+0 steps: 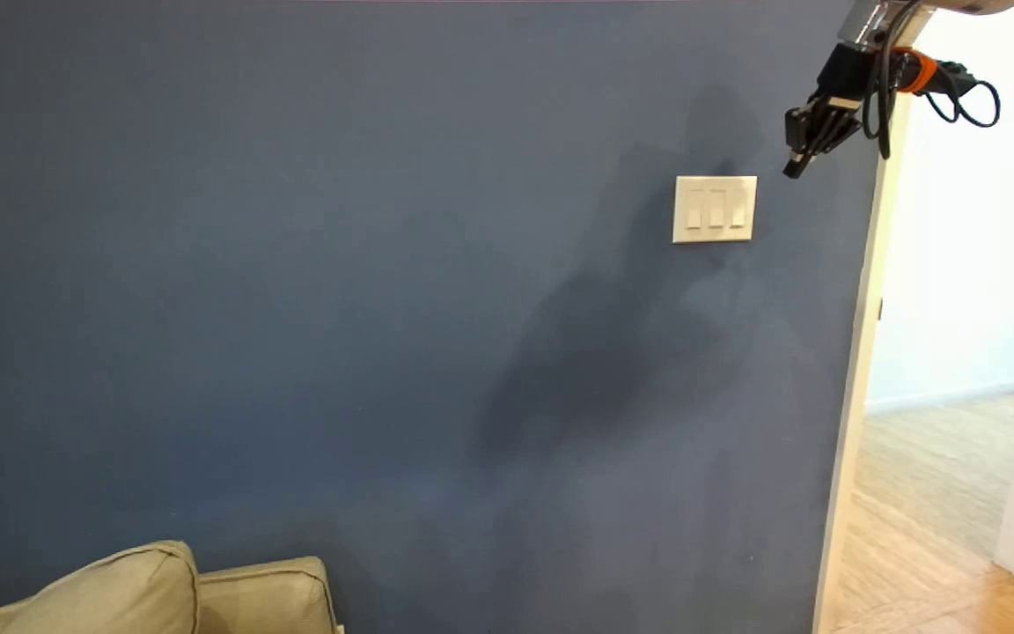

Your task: Flip the switch and turn off of the light

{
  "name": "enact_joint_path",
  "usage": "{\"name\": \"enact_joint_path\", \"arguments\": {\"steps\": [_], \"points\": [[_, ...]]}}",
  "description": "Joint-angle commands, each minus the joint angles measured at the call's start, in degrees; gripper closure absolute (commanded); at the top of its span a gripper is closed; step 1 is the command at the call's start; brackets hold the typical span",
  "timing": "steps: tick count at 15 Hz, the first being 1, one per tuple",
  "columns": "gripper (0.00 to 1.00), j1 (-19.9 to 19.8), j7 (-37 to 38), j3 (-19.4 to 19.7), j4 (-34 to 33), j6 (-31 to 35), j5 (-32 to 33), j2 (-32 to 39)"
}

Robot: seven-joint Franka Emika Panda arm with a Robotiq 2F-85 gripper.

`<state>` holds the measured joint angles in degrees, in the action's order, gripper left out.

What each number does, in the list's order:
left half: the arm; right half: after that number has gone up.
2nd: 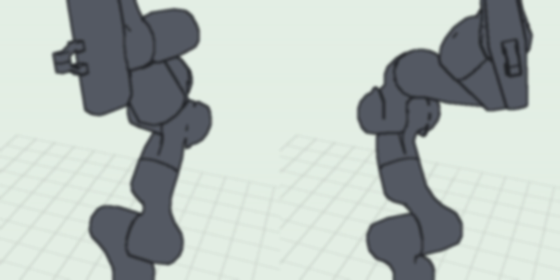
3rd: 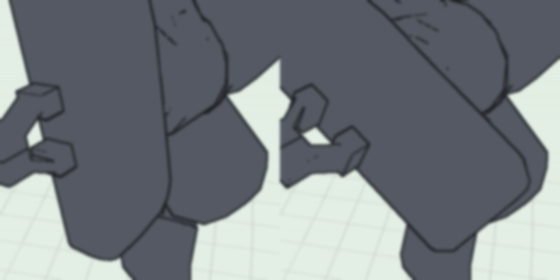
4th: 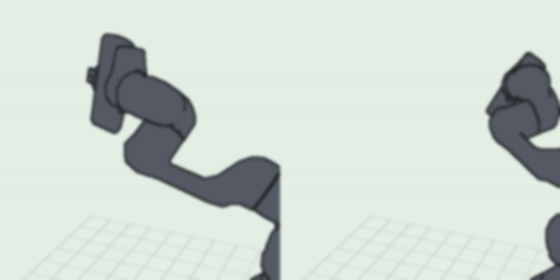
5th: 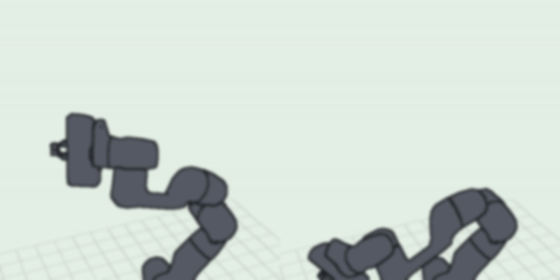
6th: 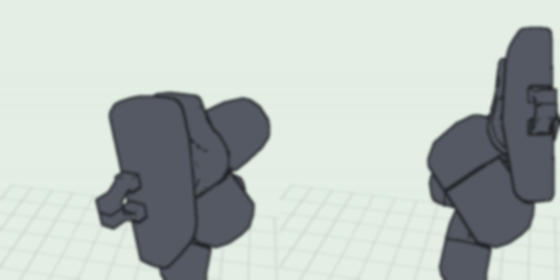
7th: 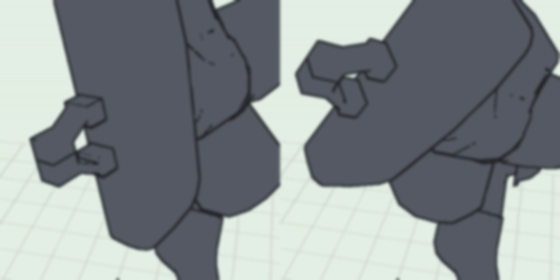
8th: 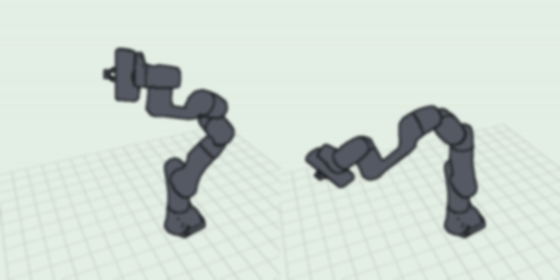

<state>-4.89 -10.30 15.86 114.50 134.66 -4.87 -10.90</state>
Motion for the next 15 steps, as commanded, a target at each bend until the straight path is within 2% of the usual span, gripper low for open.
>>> {"name": "enact_joint_path", "arguments": {"steps": [1, 7, 15], "points": [[1.00, -1.45, -0.32, -1.28, -0.28, -0.23, -0.46, 0.15], [1.00, -1.11, -0.86, -2.11, -3.30, 0.80, -1.71, 5.86], [1.00, -2.87, -0.98, -2.78, -8.75, 4.28, -4.06, 13.83]]}}
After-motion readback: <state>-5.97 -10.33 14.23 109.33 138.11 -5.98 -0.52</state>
